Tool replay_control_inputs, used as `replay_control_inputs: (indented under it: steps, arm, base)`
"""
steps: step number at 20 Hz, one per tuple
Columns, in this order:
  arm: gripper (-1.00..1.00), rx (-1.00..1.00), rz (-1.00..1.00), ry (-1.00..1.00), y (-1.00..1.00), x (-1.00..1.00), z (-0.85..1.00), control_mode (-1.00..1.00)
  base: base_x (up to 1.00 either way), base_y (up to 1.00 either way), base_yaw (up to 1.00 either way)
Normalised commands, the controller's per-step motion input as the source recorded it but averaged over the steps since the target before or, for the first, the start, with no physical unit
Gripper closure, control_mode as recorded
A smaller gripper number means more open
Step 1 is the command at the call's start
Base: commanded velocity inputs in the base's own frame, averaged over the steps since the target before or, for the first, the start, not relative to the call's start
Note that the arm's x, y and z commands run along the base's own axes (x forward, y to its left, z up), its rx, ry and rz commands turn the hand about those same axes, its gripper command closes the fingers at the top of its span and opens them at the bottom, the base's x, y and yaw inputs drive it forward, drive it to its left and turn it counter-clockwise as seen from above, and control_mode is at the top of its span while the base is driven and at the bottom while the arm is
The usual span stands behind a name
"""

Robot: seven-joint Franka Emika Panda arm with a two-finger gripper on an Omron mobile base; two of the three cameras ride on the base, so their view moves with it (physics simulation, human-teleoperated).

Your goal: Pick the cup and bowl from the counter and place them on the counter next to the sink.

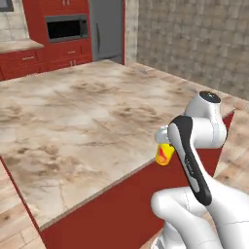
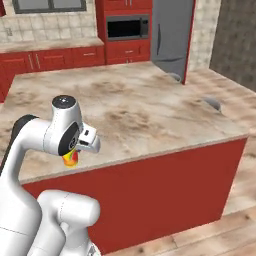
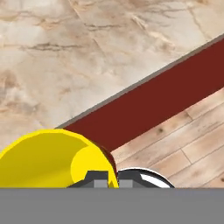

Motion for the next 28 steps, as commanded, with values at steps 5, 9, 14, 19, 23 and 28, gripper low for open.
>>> replay_control_inputs:
  steps: [5, 9, 14, 19, 23, 28]
  arm:
    - [1.0, 0.0, 0.0, 0.0, 0.0, 0.0, 0.0, 1.0]
    - [1.0, 0.0, 0.0, 0.0, 0.0, 0.0, 0.0, 1.0]
    - [1.0, 0.0, 0.0, 0.0, 0.0, 0.0, 0.0, 1.0]
    - [1.0, 0.0, 0.0, 0.0, 0.0, 0.0, 0.0, 1.0]
    - [1.0, 0.0, 0.0, 0.0, 0.0, 0.0, 0.0, 1.0]
    - [1.0, 0.0, 0.0, 0.0, 0.0, 0.0, 0.0, 1.0]
  base:
    - [-0.32, 0.0, 0.93]
    - [-0.49, 0.0, 0.88]
    - [-0.04, 0.16, 0.49]
    - [0.71, 0.82, 0.0]
    - [0.66, 1.0, -0.01]
    - [0.22, 1.0, -0.06]
